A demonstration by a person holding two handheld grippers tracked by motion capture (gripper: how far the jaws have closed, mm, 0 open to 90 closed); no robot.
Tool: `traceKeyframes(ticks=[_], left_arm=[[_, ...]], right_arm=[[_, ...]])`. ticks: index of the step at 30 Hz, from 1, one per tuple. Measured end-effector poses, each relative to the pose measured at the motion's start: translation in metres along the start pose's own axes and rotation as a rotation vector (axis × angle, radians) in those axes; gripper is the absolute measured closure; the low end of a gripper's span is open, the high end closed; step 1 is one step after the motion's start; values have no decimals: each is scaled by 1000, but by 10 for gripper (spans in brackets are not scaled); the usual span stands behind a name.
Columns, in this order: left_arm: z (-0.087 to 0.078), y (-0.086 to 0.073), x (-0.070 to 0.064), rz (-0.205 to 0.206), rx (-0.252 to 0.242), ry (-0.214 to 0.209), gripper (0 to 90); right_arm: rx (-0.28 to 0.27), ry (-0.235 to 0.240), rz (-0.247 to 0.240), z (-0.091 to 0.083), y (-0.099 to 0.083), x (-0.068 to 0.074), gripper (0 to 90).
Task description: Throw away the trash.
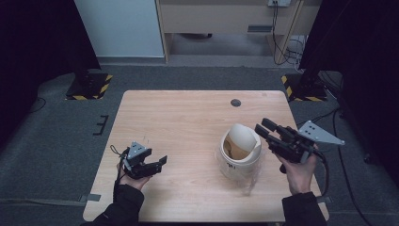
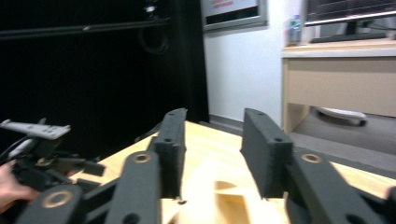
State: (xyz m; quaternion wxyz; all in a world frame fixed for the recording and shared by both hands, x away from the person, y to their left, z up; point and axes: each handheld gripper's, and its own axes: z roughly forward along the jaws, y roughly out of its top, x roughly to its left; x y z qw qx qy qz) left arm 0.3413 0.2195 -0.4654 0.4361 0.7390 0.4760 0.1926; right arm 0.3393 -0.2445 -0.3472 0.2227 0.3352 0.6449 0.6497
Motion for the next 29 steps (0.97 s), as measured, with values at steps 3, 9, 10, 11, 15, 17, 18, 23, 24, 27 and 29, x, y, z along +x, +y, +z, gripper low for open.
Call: traceKeyframes(ticks=[3,9,10,11,15,17,18,23,24,27,29], left_arm=[[1,0,1,2,3,2,262],[7,-4,9,10,38,12,230],[9,-4,12,8,51,17,227],[9,-5,13,8,56,20,225],[13,-6,23,12,69,45,213],[14,-8,28,14,73,52,193],[16,-10,34,19,90,67,190],[22,-16,47,11,140,97,170],[25,-19,52,3,173,106,165],[27,-22,54,10,199,113,161],[30,-24,54,23,216,116,155]], right_arm=[[-5,-30,12,-6,-2,-9,519],[32,-166,34,-15,-31,-41,292],[46,-181,34,-15,-37,-45,253],[70,-199,35,-14,-46,-53,205],[143,-256,86,-17,-75,-76,135],[190,-270,128,-20,-93,-89,126],[245,-283,156,-22,-109,-99,123],[357,-337,172,-25,-129,-114,95],[382,-361,165,-25,-135,-119,79],[422,-379,140,-24,-138,-122,69],[462,-401,103,-24,-141,-125,52]])
